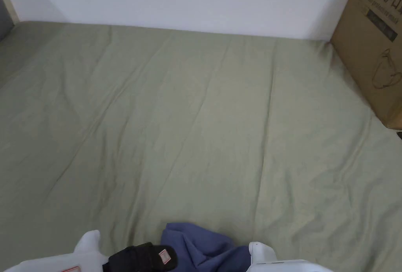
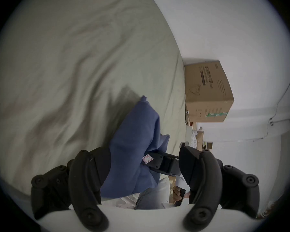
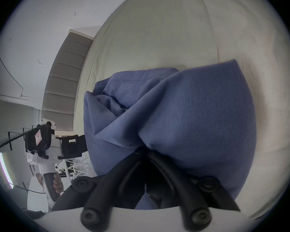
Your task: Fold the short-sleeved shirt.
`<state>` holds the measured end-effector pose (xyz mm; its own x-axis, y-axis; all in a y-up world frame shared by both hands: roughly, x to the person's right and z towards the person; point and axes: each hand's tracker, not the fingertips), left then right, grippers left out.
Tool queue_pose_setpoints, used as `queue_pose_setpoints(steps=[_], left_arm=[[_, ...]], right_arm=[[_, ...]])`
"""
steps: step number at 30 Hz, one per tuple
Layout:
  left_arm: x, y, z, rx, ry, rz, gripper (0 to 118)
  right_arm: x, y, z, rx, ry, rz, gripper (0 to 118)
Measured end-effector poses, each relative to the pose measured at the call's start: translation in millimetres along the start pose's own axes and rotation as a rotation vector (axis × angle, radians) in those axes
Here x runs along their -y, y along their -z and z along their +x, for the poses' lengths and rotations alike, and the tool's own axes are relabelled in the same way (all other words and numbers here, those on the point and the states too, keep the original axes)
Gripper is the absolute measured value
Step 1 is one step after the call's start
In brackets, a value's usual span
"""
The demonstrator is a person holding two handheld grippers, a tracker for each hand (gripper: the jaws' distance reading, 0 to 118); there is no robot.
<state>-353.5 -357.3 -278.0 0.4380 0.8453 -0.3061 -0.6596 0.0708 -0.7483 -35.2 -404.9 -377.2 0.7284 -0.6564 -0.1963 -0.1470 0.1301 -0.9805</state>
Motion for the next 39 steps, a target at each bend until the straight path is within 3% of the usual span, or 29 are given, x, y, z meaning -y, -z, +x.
queue_pose_setpoints(steps=[5, 9, 14, 17, 22, 23, 27, 28, 31, 32, 34, 37, 39], left_arm=[[-15.4, 36.8, 2.1, -0.114, 0.197, -0.126, 102], [-17.3, 37.2, 3.3, -0.108, 0.298, -0.184, 102], [-28.8, 3.3, 5.7, -0.058, 0.210, -0.049, 100], [-35.4, -2.0, -2.5, -0.103, 0.211, 0.051, 101], [-39.9, 38.0, -20.5, -0.072, 0.104, -0.148, 101], [-36.2, 46.7, -19.1, -0.056, 0.123, -0.181, 102], [-13.5, 59.5, -3.7, -0.132, 0.420, -0.156, 103], [-6.1, 57.1, -1.1, -0.148, 0.472, -0.161, 101], [-6.2, 49.6, 1.2, -0.234, 0.487, -0.128, 56], [-11.8, 42.0, -3.5, -0.283, 0.464, -0.111, 48], [-20.0, 39.6, -14.0, -0.162, 0.317, -0.143, 42], [-23.8, 40.7, -8.7, -0.184, 0.351, -0.158, 38], [-33.6, 26.0, -6.4, -0.124, 0.301, -0.192, 35]], right_arm=[[4.5, -0.5, 13.8, -0.080, 0.072, 0.026, 0], [4.4, 0.1, 16.9, -0.103, 0.101, 0.023, 0], [4.0, -0.4, 13.4, -0.090, 0.077, 0.019, 0], [3.8, -1.3, 12.0, -0.091, 0.077, 0.013, 0], [3.9, -1.1, 12.9, -0.096, 0.082, 0.012, 0], [3.9, -1.0, 12.6, -0.095, 0.084, 0.011, 0], [3.9, -0.5, 13.0, -0.093, 0.093, 0.013, 0], [4.0, -0.4, 13.2, -0.095, 0.095, 0.013, 0], [3.2, -1.3, 13.1, -0.094, 0.106, 0.009, 0], [3.1, -1.8, 11.5, -0.092, 0.111, 0.008, 0], [2.0, -3.2, 5.4, -0.098, 0.122, 0.000, 0], [3.6, -13.4, -6.5, -0.034, 0.075, 0.015, 0], [8.7, -24.4, -8.7, -0.015, 0.074, 0.038, 0]])
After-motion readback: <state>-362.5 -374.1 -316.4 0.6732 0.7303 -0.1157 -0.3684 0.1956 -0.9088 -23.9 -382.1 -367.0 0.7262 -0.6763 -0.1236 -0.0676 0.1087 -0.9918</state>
